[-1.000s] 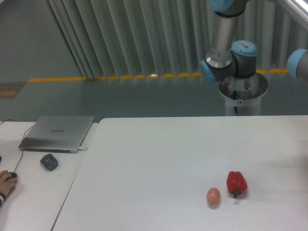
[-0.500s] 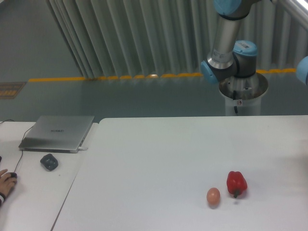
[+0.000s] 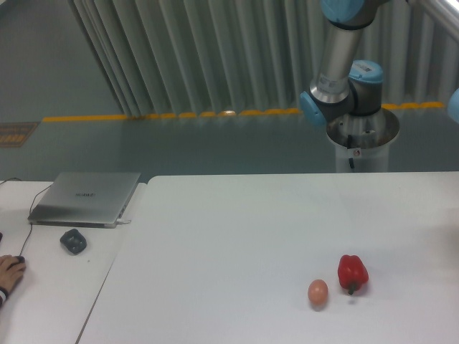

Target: Place the green pepper on the table

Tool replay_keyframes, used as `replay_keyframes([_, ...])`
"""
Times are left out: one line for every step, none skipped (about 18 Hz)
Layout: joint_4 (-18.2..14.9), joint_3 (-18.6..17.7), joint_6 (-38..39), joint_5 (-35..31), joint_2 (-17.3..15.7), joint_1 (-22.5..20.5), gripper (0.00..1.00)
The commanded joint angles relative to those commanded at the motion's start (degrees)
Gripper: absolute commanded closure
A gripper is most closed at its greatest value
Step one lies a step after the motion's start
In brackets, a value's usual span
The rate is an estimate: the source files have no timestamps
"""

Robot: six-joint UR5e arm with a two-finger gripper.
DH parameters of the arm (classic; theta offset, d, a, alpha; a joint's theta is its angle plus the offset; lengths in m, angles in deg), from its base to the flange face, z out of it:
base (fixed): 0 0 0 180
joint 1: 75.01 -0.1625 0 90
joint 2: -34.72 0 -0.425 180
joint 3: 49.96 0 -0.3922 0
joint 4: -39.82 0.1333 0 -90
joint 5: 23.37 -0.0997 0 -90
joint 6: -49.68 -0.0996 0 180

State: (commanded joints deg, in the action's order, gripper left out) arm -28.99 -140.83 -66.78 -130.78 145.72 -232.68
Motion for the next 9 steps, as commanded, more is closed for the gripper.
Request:
replay_keyframes([-0.2, 0.1, 0.0, -0.1, 0.1, 0.0, 0.0])
replay_keyframes([-0.4, 0.1, 0.3, -0.1, 0.2, -0.2, 0.0])
replay_keyframes([-0.4, 0.1, 0.3, -0.1, 0.3, -0.2, 0.0])
replay_keyframes([-0.5, 0.1, 0.4, -0.1, 0.4, -0.2, 0.0])
replay_keyframes([-1.2, 0.1, 0.8, -0.1, 0.5, -0.2, 0.0])
replay_keyframes([-1.5, 0.1, 1.0, -0.1, 0.8, -0.3, 0.0])
replay_keyframes([-1.5, 0.1, 1.1, -0.1, 0.9, -0.3, 0.0])
replay_keyframes([-1.6, 0.1, 1.1, -0.2, 1.1, -0.3, 0.0])
replay_keyframes([-1.8, 0.1, 1.1, -0.3, 1.1, -0.3, 0.0])
